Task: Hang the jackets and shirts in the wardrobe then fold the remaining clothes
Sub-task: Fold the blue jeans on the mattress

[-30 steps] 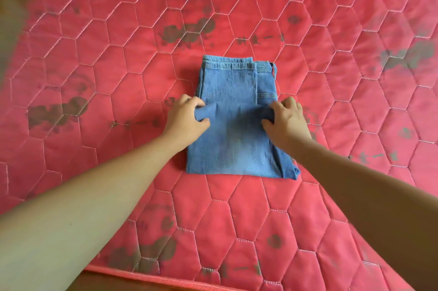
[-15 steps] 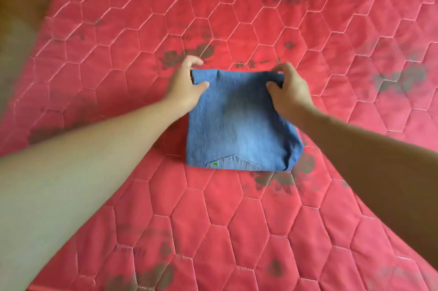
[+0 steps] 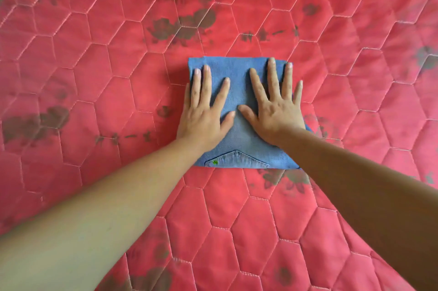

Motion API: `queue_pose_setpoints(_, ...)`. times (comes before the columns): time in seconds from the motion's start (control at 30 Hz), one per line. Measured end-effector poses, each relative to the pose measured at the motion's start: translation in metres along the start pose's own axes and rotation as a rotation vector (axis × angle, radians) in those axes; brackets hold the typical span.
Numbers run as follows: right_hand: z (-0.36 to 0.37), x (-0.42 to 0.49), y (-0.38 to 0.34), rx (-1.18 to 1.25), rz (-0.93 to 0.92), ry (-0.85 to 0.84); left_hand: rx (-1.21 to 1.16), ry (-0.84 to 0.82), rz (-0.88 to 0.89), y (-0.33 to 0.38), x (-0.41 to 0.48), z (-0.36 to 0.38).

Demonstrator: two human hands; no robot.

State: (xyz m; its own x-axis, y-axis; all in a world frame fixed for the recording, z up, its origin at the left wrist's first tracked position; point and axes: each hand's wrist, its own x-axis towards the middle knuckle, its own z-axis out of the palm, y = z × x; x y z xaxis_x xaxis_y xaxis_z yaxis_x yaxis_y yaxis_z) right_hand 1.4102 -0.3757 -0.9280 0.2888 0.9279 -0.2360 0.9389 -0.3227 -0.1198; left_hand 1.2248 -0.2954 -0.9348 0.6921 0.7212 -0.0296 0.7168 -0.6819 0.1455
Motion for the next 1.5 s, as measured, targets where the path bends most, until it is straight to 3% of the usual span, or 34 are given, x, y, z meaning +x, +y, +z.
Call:
queue_pose_setpoints(0.17, 0.013, 0.004, 0.004, 0.031, -0.027, 0.105, -0.066, 0.038, 0.051, -0.007, 0.006, 0.013)
queue_pose_setpoints(0.43, 0.001, -0.008, -0.001, 0.055, 0.027, 0.021, -0.062, -0.013, 0.022, -0.004, 0.003, 0.0)
queue_pose_setpoints(0.63, 0.018, -0.096, -0.004, 0.065, 0.118, -0.073, -0.188, -0.053, -0.188, 0.012, -0.078, 0.001)
queue_pose_setpoints(0.8, 0.02, -0.089, -0.009, -0.002, 0.149, -0.148, -0.155, -0.106, -0.281, 0.015, -0.08, 0.007)
queue_pose_setpoints(0.9, 0.01, -0.094, -0.01, 0.07, 0.169, -0.111, -0.17, -0.084, -0.32, 0.02, -0.077, -0.004)
queue_pose_setpoints(1.03, 0.0, -0.108, -0.011, 0.291, 0.268, -0.007, -0.443, -0.132, -0.431, 0.018, -0.086, -0.018)
queue_pose_setpoints(1.13, -0.007, -0.128, -0.01, 0.338, 0.274, -0.088, -0.56, -0.238, -0.433, 0.019, -0.107, -0.03)
queue_pose_setpoints(1.37, 0.003, -0.22, -0.015, 0.328, 0.246, -0.363, -0.434, -0.402, -0.267, 0.031, -0.21, -0.046)
queue_pose_setpoints(1.43, 0.005, -0.236, -0.015, 0.261, 0.264, -0.39, -0.359, -0.307, -0.228, 0.031, -0.223, -0.043)
queue_pose_setpoints(1.5, 0.0, -0.236, -0.016, 0.177, 0.259, -0.243, -0.282, -0.125, -0.197, 0.03, -0.214, -0.041)
